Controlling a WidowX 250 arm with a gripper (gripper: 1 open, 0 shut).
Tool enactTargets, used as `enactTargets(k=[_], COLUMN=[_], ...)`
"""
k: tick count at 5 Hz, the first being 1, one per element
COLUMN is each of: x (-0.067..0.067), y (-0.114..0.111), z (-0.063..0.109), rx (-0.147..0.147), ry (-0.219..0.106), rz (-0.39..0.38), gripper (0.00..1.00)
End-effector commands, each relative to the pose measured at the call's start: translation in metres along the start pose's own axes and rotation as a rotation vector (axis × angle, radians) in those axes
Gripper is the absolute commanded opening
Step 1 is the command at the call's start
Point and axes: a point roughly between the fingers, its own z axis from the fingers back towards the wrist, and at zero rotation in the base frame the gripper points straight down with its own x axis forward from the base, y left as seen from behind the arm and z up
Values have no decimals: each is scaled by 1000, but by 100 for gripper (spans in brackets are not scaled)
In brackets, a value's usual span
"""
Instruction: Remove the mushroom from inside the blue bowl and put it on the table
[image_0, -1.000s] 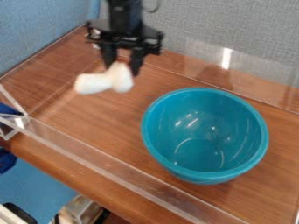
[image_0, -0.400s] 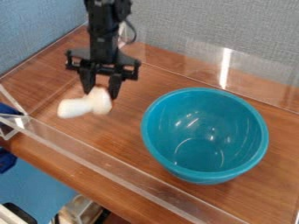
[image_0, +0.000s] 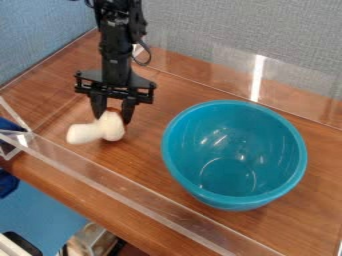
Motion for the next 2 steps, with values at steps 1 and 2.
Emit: enactTargets(k=[1, 2], x=[22, 27], y=[4, 3], z=[7, 5], rx=[-18, -22], ry=[-47, -43], rz=[42, 55], gripper=[0, 0])
